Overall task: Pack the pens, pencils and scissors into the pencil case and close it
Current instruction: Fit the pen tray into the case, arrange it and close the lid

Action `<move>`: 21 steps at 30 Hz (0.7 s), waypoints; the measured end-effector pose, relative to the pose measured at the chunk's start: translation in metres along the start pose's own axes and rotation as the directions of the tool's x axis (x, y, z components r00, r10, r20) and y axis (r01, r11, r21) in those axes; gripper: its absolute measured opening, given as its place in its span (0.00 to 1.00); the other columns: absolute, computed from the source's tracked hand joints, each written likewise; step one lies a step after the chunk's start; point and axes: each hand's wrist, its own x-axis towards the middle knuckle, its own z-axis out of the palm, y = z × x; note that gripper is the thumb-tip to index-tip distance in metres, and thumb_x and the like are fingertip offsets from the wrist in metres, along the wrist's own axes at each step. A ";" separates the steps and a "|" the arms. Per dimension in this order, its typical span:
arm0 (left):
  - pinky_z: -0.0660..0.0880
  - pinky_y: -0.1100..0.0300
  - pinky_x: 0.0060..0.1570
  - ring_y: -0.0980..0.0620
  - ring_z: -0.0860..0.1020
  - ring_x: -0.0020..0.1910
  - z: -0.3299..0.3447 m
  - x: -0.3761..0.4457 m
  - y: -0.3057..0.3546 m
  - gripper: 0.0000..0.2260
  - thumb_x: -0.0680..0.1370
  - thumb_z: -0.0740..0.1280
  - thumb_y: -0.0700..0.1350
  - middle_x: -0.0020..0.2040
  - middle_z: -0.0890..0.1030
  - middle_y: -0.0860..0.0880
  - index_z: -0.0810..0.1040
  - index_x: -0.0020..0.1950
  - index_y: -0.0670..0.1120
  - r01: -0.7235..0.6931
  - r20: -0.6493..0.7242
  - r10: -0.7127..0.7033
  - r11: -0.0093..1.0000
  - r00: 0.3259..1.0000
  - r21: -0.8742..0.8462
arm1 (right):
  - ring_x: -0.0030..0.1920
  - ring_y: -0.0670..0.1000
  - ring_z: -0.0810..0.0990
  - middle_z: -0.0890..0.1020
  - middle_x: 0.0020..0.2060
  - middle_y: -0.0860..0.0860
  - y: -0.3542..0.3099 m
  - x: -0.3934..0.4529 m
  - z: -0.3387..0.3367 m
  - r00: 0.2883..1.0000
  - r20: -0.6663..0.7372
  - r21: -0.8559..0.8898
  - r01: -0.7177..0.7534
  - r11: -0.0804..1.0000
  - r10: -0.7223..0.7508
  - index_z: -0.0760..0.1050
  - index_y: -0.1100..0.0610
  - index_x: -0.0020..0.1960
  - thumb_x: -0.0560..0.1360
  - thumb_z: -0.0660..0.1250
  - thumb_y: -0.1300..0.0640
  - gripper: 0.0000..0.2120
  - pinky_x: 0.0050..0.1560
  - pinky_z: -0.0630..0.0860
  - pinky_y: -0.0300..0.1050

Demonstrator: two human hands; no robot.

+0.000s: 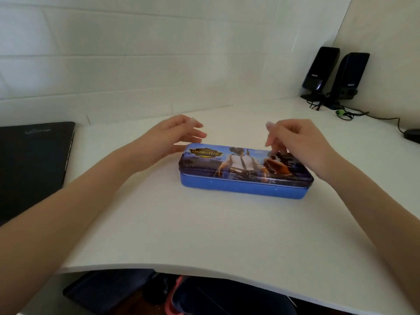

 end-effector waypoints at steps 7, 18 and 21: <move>0.62 0.81 0.54 0.62 0.70 0.60 0.012 -0.006 -0.003 0.15 0.83 0.51 0.48 0.65 0.72 0.57 0.69 0.68 0.52 -0.174 0.253 0.083 0.915 0.964 0.363 | 0.30 0.48 0.73 0.80 0.30 0.50 0.005 -0.003 0.013 0.991 0.014 -0.354 0.130 0.926 -0.134 0.78 0.54 0.38 0.76 0.62 0.45 0.15 0.36 0.71 0.46; 0.60 0.62 0.67 0.54 0.68 0.65 0.014 -0.002 -0.012 0.18 0.80 0.50 0.52 0.63 0.73 0.53 0.71 0.67 0.52 -0.261 0.284 0.135 0.841 0.949 0.474 | 0.31 0.50 0.70 0.71 0.26 0.48 0.018 -0.002 0.023 0.984 0.021 -0.543 0.160 0.824 -0.178 0.67 0.57 0.34 0.76 0.61 0.49 0.16 0.34 0.66 0.46; 0.59 0.56 0.69 0.51 0.69 0.65 0.015 -0.002 -0.012 0.23 0.76 0.49 0.54 0.64 0.73 0.51 0.71 0.66 0.50 -0.257 0.246 0.148 0.824 0.958 0.505 | 0.32 0.52 0.71 0.71 0.27 0.48 0.015 -0.004 0.023 0.981 -0.014 -0.561 0.151 0.814 -0.192 0.67 0.57 0.34 0.77 0.60 0.50 0.15 0.34 0.65 0.46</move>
